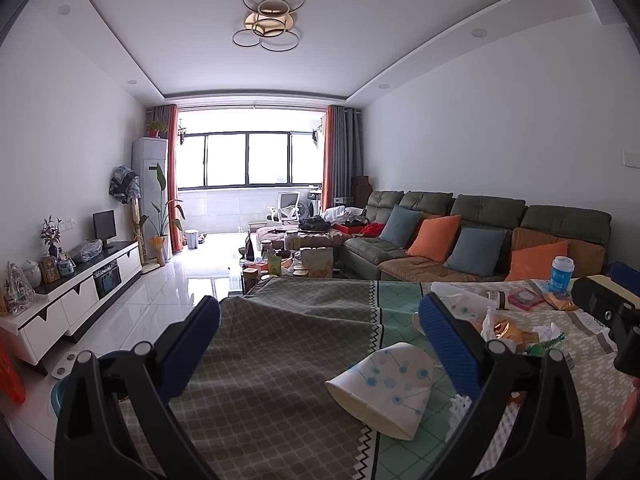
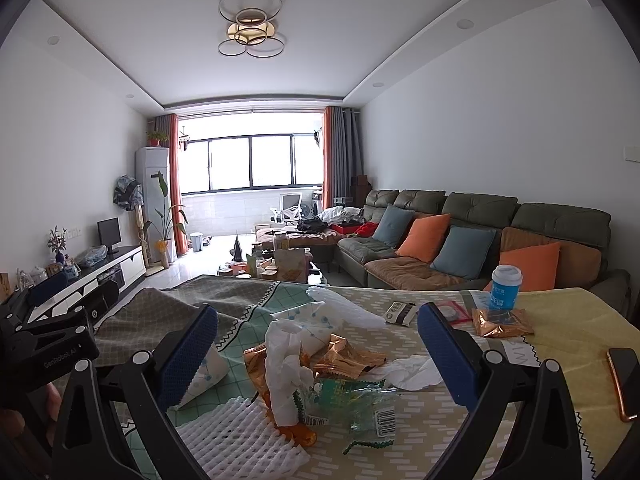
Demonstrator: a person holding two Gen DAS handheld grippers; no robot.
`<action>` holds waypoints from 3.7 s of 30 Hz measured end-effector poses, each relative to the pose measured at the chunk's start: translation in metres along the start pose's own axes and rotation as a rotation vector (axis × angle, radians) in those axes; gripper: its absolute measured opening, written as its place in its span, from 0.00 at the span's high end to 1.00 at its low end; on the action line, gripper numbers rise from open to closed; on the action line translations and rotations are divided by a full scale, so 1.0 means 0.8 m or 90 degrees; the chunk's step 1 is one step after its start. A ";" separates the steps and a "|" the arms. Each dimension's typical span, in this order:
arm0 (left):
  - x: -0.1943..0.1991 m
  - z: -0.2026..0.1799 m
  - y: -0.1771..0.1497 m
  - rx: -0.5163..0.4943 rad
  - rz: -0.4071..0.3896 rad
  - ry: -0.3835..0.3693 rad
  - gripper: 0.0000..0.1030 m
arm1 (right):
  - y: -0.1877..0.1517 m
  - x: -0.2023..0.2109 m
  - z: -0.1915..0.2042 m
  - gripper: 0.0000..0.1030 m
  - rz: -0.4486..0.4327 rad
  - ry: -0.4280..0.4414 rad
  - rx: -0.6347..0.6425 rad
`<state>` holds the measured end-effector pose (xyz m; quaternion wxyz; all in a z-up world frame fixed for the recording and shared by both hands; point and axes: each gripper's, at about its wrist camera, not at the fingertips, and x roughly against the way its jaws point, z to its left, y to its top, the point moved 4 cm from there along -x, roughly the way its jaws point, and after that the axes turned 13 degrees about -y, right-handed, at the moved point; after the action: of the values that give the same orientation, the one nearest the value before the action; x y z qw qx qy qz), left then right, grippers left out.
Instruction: Collect trash
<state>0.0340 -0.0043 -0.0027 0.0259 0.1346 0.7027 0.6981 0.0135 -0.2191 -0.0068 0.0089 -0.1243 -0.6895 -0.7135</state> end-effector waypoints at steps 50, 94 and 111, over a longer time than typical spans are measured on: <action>0.013 0.005 0.002 0.005 -0.002 0.006 0.03 | -0.001 0.000 -0.001 0.04 0.001 0.000 -0.003; -0.016 -0.034 -0.071 -0.037 0.208 -0.216 0.03 | -0.045 -0.011 0.013 0.06 0.120 0.040 0.025; -0.015 -0.067 -0.134 -0.018 0.353 -0.405 0.39 | -0.083 -0.059 -0.044 0.44 0.290 0.090 -0.054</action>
<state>0.0170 -0.0579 -0.1091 0.0543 0.5271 0.5874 0.6117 0.0412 -0.2580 -0.0819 0.2130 -0.2266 -0.6105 -0.7285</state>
